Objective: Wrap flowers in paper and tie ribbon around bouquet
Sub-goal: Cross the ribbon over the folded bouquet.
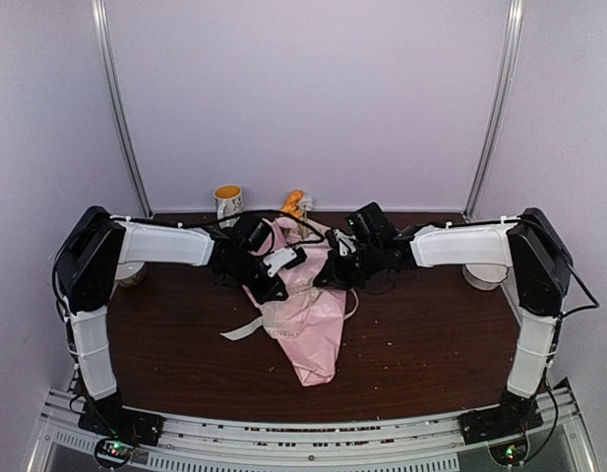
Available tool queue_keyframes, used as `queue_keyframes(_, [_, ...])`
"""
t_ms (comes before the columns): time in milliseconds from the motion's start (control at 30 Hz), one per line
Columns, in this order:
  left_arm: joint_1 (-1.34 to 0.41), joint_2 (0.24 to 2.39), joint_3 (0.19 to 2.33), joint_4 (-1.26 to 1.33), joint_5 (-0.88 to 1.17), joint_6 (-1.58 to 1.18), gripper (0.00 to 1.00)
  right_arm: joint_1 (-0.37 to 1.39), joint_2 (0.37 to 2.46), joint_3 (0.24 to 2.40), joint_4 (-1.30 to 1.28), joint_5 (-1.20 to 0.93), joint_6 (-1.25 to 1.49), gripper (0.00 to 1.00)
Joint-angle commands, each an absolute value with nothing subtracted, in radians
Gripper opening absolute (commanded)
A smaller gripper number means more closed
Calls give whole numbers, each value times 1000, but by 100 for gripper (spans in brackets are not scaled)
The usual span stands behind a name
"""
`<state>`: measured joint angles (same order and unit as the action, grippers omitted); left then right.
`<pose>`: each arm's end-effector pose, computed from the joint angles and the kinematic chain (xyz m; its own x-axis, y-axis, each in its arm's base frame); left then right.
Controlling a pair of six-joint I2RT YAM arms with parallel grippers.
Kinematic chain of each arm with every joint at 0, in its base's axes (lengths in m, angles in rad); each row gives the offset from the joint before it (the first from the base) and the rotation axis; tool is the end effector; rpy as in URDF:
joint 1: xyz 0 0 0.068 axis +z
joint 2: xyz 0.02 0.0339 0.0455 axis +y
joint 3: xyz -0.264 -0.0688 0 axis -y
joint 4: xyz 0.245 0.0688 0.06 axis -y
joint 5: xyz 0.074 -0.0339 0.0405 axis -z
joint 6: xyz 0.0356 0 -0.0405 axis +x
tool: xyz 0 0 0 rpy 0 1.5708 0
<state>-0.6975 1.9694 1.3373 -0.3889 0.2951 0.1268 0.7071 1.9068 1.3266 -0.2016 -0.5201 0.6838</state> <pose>0.3092 -0.2726 0.1683 -0.5558 0.6236 -0.5497 0.8078 0.5614 -0.1799 0.3073 0.2858 0.2047 -0.9407 -0.0828 -0.3289 -0.3064 0.6230 0.7197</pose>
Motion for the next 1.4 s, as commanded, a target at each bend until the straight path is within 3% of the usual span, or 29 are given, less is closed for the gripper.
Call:
queue_keyframes(0, [-688, 1942, 1317, -324, 186, 82, 0, 708, 1843, 1282, -221, -518, 676, 0])
queue_keyframes(233, [-686, 1868, 1247, -217, 72, 65, 0, 707, 1768, 1247, -398, -402, 587, 1])
queue_keyframes(500, [-686, 1891, 1232, -189, 125, 53, 0, 710, 1753, 1213, -377, -392, 576, 24])
queue_keyframes(800, [-686, 1878, 1228, -180, 129, 51, 0, 727, 1774, 1206, -296, -440, 592, 26])
queue_keyframes(1267, [-686, 1851, 1204, -160, 139, 44, 0, 755, 1955, 1391, -279, -494, 588, 44])
queue_keyframes(1367, [-686, 1848, 1205, -159, 141, 42, 0, 763, 1995, 1412, -283, -532, 592, 41])
